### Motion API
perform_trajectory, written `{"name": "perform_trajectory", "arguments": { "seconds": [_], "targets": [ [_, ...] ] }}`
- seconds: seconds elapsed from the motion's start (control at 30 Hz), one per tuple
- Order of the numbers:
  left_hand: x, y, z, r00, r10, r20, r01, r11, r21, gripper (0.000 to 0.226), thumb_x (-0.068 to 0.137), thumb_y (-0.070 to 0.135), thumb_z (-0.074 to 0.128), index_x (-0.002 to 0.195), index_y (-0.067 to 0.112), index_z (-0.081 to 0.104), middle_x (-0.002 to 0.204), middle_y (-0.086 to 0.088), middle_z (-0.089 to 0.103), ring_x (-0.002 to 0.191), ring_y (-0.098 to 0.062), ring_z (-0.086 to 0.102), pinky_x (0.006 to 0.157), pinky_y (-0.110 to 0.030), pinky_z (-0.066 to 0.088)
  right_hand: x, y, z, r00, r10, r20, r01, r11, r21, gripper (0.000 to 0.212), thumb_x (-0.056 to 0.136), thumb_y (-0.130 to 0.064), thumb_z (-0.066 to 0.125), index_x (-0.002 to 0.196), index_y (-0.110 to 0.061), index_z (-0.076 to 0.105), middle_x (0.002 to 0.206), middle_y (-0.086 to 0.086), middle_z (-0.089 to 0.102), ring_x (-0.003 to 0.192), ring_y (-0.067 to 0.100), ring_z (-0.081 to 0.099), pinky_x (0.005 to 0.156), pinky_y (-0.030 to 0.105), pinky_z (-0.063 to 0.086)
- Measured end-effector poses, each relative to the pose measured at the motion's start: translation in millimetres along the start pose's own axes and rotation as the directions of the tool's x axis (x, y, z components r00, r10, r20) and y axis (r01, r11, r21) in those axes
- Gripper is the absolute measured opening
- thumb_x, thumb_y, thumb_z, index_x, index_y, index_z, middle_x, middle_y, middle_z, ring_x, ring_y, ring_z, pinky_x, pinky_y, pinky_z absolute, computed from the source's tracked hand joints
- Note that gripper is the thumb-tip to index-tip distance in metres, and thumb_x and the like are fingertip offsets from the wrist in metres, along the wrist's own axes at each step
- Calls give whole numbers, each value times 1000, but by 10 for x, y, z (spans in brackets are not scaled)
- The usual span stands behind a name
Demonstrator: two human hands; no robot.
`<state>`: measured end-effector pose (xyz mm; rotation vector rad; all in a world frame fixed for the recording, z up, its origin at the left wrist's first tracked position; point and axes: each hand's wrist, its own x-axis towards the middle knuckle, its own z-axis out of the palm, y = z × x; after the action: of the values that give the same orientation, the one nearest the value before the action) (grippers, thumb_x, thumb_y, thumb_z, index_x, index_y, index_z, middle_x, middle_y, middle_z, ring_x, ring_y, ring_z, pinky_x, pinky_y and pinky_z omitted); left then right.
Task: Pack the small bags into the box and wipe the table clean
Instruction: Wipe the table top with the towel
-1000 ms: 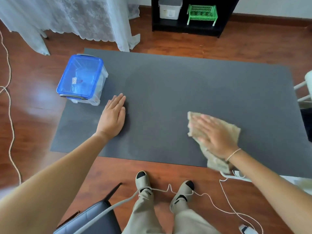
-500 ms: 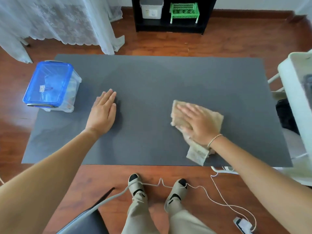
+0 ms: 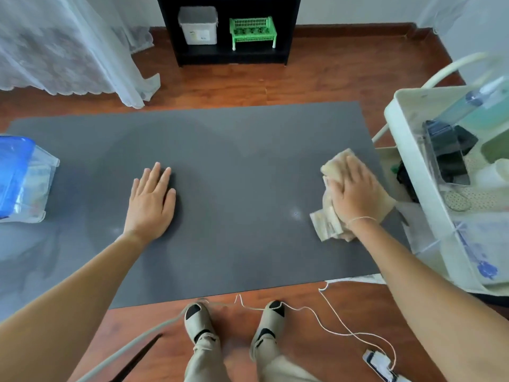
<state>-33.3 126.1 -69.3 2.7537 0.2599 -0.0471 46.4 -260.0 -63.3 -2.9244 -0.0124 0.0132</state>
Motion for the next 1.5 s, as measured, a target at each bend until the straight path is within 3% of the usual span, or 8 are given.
{"name": "perform_trajectory", "arguments": {
  "seconds": [0.17, 0.3, 0.47, 0.6, 0.77, 0.97, 1.2, 1.5],
  "targets": [
    [-19, 71, 109, 1000, -9, 17, 7, 992, 129, 51, 96, 35, 30, 144, 21, 24, 156, -6, 17, 144, -28, 9, 118, -43, 4, -374, -840, 229, 985, -170, 43, 168, 985, 30, 52, 82, -46, 37, 128, -23, 45, 139, 8, 47, 127, 35, 42, 106, 45, 27],
    [-32, 86, 86, 999, -23, 28, 19, 990, 143, 55, 92, 39, 25, 144, 21, 24, 156, -6, 17, 145, -27, 9, 118, -43, 5, -652, -681, 175, 350, -902, 254, 923, 378, 71, 54, 79, -50, 39, 130, -34, 47, 142, -3, 48, 130, 26, 44, 108, 44, 25],
    [-36, 107, 86, 999, -39, 19, 35, 986, 163, 58, 90, 42, 21, 144, 22, 24, 157, -3, 17, 145, -24, 9, 118, -40, 4, 847, -76, -23, 986, -150, 76, 152, 988, -29, 60, 89, -46, 23, 143, -20, 29, 155, 6, 24, 140, 29, 24, 116, 42, 17],
    [-19, 74, 104, 999, -51, 15, 48, 984, 173, 58, 90, 44, 19, 145, 25, 22, 157, 0, 16, 145, -20, 7, 119, -37, 3, 895, -1049, 282, 986, -120, 112, 114, 992, 54, 51, 93, -45, 28, 142, -33, 28, 158, -1, 13, 143, 32, 10, 117, 47, 4],
    [-21, 92, 90, 998, -64, 30, 58, 984, 169, 58, 90, 43, 19, 145, 25, 20, 157, 2, 14, 145, -18, 5, 119, -35, 1, 320, -1109, 335, 319, -904, 285, 925, 363, 114, 51, 86, -49, 33, 136, -40, 35, 152, -6, 32, 140, 26, 26, 115, 40, 6],
    [-17, 70, 95, 997, -70, 15, 67, 983, 172, 60, 89, 47, 16, 145, 27, 23, 156, 3, 17, 145, -17, 8, 118, -33, 0, 1436, -581, 156, 962, -234, 143, 247, 966, -77, 59, 91, -51, 19, 145, -29, 18, 158, -2, 9, 144, 27, 8, 118, 43, 8],
    [-10, 120, 65, 997, -75, 17, 72, 986, 153, 60, 88, 46, 18, 144, 26, 24, 156, 3, 18, 145, -18, 8, 119, -35, 2, 714, -927, 338, 580, -772, 258, 799, 601, 0, 53, 87, -57, 24, 139, -45, 25, 154, -5, 26, 142, 27, 20, 115, 49, 14],
    [-16, 68, 85, 999, -47, -2, 46, 990, 135, 59, 89, 47, 17, 144, 27, 23, 156, 4, 17, 145, -17, 8, 118, -33, 0, 1317, -1228, 352, 983, -142, 115, 145, 989, -22, 58, 91, -48, 21, 144, -25, 20, 155, 1, 16, 141, 30, 11, 115, 50, 6]
  ]
}}
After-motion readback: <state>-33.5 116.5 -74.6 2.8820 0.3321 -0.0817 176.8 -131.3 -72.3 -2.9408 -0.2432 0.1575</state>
